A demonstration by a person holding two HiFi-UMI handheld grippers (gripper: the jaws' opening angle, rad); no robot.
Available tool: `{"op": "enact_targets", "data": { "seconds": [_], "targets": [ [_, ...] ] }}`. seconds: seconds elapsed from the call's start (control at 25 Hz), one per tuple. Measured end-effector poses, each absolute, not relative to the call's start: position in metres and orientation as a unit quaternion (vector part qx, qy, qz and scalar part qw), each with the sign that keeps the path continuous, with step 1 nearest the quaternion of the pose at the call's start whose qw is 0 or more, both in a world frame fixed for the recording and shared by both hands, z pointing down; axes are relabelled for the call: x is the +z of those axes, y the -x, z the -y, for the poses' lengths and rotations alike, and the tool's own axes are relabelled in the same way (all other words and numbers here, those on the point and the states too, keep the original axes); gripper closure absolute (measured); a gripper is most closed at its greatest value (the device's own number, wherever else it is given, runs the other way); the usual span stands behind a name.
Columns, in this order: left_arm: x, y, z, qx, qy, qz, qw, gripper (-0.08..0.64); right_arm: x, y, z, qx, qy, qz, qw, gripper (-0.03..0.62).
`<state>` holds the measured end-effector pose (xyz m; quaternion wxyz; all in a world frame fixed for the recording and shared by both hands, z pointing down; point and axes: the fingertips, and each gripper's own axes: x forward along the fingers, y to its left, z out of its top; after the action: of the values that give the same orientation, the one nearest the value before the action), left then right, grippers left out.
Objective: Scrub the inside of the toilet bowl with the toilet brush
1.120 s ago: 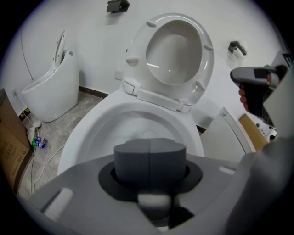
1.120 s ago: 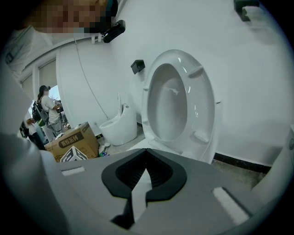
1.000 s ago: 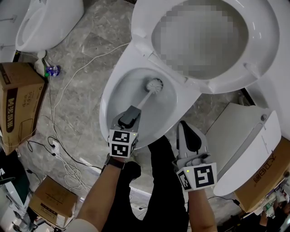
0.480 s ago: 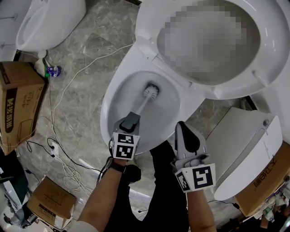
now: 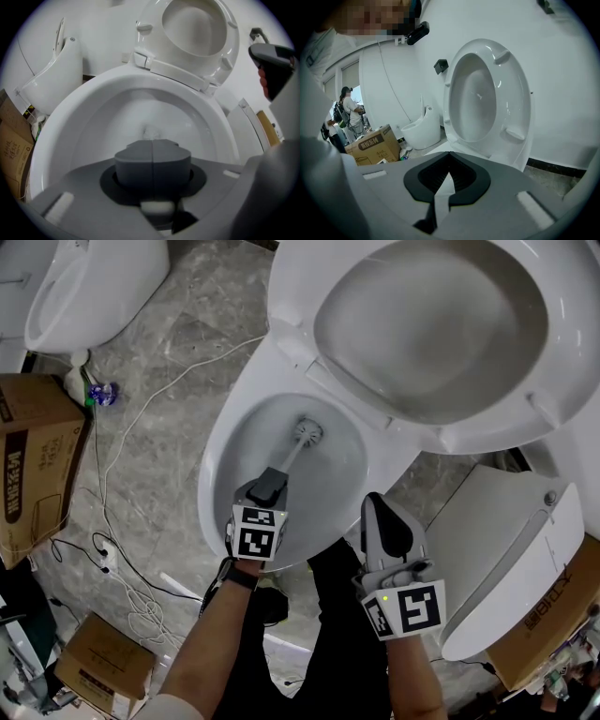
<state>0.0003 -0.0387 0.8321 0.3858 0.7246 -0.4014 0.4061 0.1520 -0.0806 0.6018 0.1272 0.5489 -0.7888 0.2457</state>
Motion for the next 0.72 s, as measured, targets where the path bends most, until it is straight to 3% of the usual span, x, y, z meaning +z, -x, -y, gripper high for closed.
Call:
{"op": "enact_targets", "data": {
  "seconds": [0.72],
  "targets": [
    [0.853,0.017,0.048,0.364,-0.739,0.411,0.391,0.414,0.598,-0.143,0.08,0.242,-0.542,0.792,0.138,0.58]
  ]
}}
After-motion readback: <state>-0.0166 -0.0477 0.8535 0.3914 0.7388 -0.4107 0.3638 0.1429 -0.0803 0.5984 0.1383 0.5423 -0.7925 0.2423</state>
